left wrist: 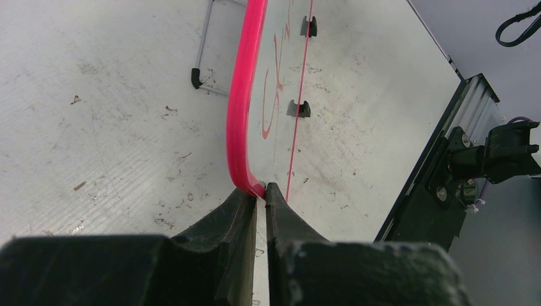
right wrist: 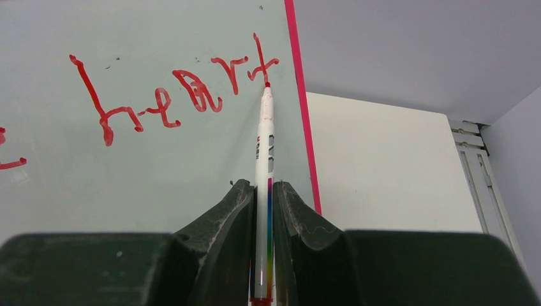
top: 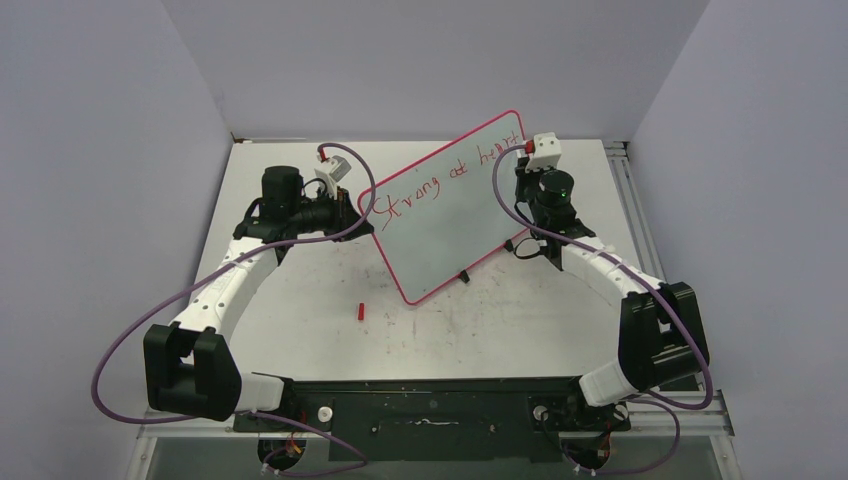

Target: Write a sentence on the whiteboard

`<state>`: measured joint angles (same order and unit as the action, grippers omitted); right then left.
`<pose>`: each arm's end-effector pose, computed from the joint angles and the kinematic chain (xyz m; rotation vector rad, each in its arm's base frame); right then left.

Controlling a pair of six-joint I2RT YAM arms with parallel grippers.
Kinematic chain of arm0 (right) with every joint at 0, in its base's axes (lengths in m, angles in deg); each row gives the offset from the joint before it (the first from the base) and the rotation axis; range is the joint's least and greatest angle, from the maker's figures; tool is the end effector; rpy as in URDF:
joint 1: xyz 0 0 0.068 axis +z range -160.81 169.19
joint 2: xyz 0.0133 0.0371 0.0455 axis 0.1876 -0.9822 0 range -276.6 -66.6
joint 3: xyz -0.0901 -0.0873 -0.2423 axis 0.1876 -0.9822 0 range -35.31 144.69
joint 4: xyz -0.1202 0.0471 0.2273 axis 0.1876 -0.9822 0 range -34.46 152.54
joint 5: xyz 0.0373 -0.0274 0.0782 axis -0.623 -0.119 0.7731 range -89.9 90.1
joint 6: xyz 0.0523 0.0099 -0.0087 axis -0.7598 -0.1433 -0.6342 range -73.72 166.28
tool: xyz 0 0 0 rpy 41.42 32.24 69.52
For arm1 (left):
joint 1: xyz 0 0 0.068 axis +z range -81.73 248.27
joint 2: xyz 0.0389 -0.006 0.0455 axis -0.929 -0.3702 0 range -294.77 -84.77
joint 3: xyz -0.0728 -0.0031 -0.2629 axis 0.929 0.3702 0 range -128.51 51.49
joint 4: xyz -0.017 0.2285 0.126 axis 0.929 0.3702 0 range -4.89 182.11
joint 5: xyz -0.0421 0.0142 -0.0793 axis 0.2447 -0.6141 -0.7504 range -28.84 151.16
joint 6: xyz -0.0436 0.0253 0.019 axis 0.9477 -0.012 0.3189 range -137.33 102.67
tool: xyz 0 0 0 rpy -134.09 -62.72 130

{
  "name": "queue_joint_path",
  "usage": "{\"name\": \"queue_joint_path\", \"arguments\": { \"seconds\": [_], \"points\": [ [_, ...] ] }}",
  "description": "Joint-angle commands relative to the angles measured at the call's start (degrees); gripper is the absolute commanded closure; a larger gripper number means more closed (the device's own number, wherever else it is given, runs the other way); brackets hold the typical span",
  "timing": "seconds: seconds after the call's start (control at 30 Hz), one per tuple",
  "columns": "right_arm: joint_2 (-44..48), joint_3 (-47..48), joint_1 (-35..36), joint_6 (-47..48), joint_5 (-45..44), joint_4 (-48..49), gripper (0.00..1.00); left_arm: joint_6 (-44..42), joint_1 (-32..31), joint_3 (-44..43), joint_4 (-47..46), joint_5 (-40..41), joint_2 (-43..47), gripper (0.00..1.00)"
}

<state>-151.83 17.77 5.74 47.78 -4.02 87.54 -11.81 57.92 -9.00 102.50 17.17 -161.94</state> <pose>0.3324 0.0961 0.2834 -0.2129 1.6838 0.1356 0.2866 -0.0774 0.3023 0.5350 2.0655 -0.9875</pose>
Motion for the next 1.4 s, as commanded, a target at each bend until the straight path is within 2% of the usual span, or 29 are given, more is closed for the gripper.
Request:
{"name": "queue_joint_path", "arguments": {
  "seconds": [0.0, 0.87, 1.17, 1.37],
  "points": [
    [1.1, 0.0, 0.2, -0.4, -0.3, 1.5, 0.95, -1.0, -0.4, -1.4, -0.7, -0.5, 0.8, 1.0],
    [-0.7, 3.5, 0.0, 0.8, -1.7, 1.1, 0.95, -1.0, -0.3, -1.5, -0.7, -0.2, 0.7, 1.0],
    [9.7, -1.6, 0.0, -1.1, -6.1, 0.4, 0.95, -0.6, -0.2, -1.6, -0.4, 2.0, 0.9, 1.0],
    [16.7, -4.0, 0.1, -3.5, -5.4, -3.5, 0.95, -0.4, -0.2, -1.5, -0.8, 1.5, 1.2, 1.0]
  ]
}}
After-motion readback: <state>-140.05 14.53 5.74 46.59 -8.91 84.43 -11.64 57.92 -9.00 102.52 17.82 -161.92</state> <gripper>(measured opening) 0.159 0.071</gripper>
